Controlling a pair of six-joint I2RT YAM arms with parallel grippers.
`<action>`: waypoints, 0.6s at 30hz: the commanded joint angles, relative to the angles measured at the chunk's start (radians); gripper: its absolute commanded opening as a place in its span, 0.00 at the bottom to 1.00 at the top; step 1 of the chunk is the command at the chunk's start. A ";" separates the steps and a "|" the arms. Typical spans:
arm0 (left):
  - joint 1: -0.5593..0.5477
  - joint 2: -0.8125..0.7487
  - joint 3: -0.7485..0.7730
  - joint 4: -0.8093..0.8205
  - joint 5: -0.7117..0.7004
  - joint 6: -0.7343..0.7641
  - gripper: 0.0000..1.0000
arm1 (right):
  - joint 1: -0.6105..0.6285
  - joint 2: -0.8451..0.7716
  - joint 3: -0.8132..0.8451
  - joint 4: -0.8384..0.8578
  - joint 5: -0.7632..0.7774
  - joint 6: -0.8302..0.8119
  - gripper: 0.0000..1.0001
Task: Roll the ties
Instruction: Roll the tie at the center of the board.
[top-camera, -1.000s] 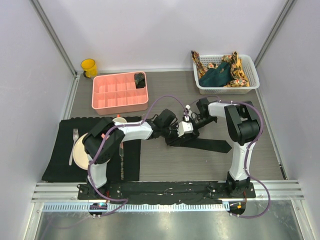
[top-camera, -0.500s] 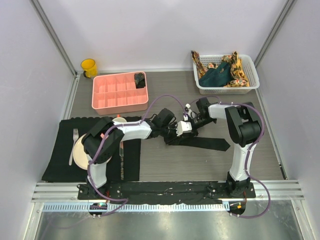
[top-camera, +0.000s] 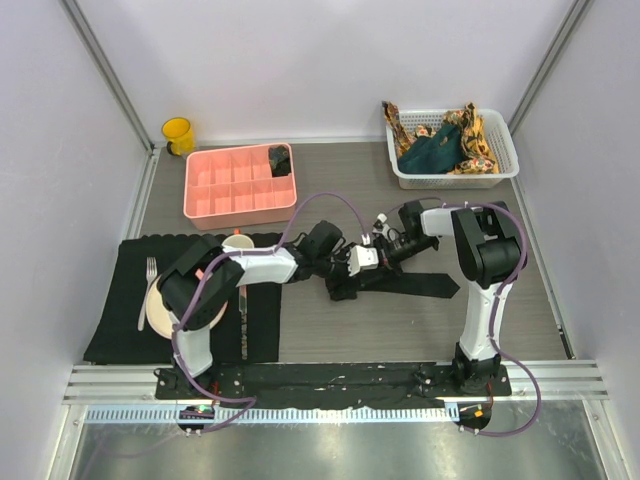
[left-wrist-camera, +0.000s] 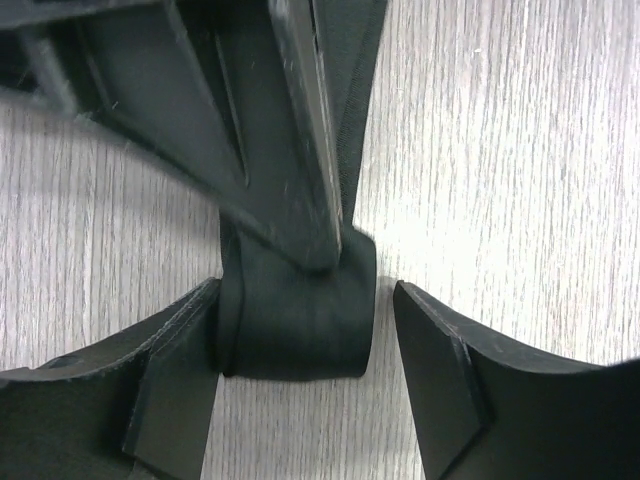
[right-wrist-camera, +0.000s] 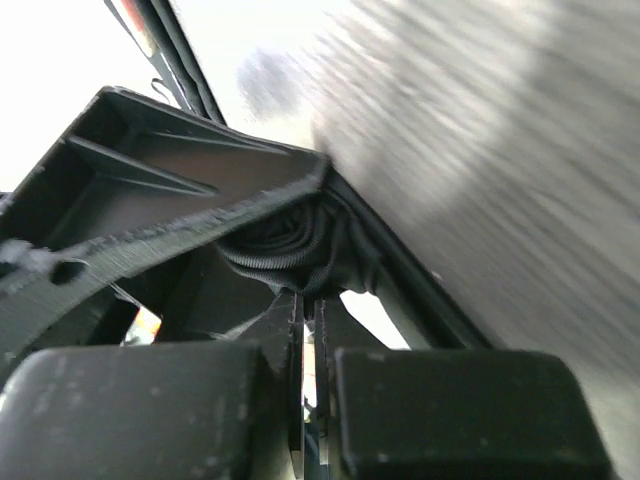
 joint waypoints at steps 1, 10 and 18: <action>0.013 -0.029 -0.025 0.049 0.058 -0.012 0.70 | -0.026 0.078 -0.017 0.016 0.264 -0.087 0.01; 0.013 0.032 0.063 0.020 0.092 0.027 0.69 | -0.043 0.136 0.041 -0.030 0.262 -0.102 0.01; -0.008 0.092 0.118 -0.029 0.074 0.061 0.52 | -0.045 0.173 0.088 -0.077 0.232 -0.130 0.01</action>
